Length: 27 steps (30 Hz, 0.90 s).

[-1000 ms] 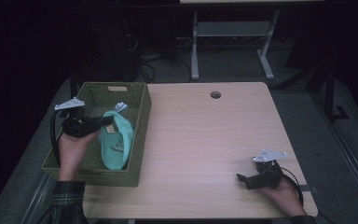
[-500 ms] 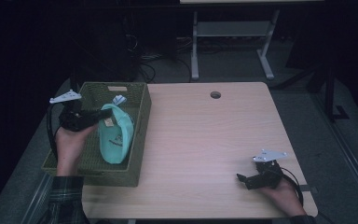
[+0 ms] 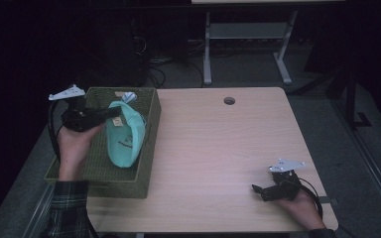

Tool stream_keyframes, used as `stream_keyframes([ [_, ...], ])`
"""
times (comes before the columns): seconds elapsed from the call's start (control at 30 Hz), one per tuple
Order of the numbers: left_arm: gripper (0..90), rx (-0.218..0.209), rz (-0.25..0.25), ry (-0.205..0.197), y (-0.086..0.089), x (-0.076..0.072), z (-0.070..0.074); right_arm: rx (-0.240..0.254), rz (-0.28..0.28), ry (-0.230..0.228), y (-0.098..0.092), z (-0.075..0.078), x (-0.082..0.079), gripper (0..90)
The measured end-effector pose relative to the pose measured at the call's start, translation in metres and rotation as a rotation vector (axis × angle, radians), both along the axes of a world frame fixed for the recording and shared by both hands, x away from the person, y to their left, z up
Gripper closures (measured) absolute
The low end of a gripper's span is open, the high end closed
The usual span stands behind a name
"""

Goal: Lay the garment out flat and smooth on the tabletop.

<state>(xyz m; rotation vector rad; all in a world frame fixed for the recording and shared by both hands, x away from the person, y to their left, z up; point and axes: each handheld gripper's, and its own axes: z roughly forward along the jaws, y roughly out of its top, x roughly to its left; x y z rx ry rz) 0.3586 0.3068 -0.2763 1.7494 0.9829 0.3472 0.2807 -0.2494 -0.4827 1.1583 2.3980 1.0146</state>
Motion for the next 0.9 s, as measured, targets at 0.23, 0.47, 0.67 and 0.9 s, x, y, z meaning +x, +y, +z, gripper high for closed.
stream_keyframes([
  [0.23,82.7,-0.022,-0.034,-0.025,-0.011,0.001,0.015,0.0,0.0,0.0,0.0,0.0,0.0,2.7],
  [0.47,82.7,-0.02,-0.078,-0.044,-0.027,0.001,0.027,0.0,0.0,0.001,0.0,0.0,0.0,2.7],
  [0.67,82.7,-0.01,-0.12,-0.067,-0.048,0.002,0.037,0.0,0.0,0.001,0.0,0.0,0.0,2.7],
  [0.9,82.7,-0.003,-0.166,-0.08,-0.076,0.006,0.044,0.0,0.001,-0.002,0.0,0.0,0.001,2.7],
])
